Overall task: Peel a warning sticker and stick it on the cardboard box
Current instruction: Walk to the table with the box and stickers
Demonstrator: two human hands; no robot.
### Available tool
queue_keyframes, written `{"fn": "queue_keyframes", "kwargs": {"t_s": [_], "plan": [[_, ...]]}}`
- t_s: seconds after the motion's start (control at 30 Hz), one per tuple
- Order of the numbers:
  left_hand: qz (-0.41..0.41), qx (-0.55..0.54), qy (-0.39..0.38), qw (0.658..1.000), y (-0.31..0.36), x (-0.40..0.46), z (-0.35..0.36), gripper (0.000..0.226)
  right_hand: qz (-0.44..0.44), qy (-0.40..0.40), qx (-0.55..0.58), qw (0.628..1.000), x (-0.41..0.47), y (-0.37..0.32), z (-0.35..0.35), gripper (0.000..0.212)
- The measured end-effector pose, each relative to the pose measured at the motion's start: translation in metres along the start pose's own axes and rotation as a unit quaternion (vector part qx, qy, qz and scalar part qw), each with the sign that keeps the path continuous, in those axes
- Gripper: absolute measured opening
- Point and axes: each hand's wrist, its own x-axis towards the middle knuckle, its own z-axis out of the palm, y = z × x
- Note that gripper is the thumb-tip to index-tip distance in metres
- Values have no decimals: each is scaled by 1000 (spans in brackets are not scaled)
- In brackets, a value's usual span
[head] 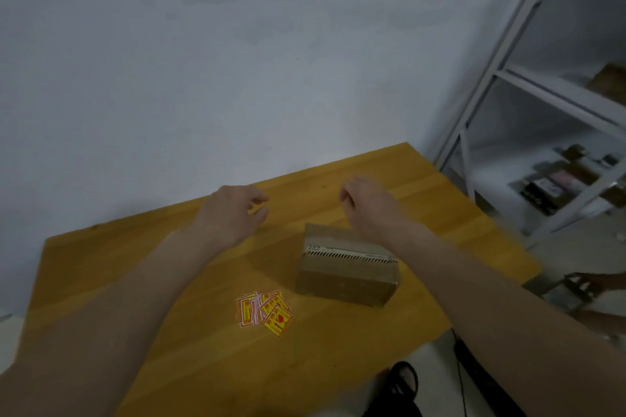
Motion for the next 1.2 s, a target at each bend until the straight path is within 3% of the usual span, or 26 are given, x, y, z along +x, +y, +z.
{"fn": "queue_keyframes", "kwargs": {"t_s": [0.2,0.5,0.8,1.0,1.2], "plan": [[-65,-21,0,998,11,32,24,30,-60,-8,19,998,41,32,13,12],[-151,-6,9,988,74,88,93,39,-144,-74,16,987,108,146,29,20],[-176,18,15,984,44,124,165,30,-185,-106,38,976,146,180,112,21],[-204,40,133,969,9,123,186,26,-165,-66,22,984,161,199,165,26],[-158,50,241,956,23,79,182,24,-182,16,47,982,125,200,148,27]]}}
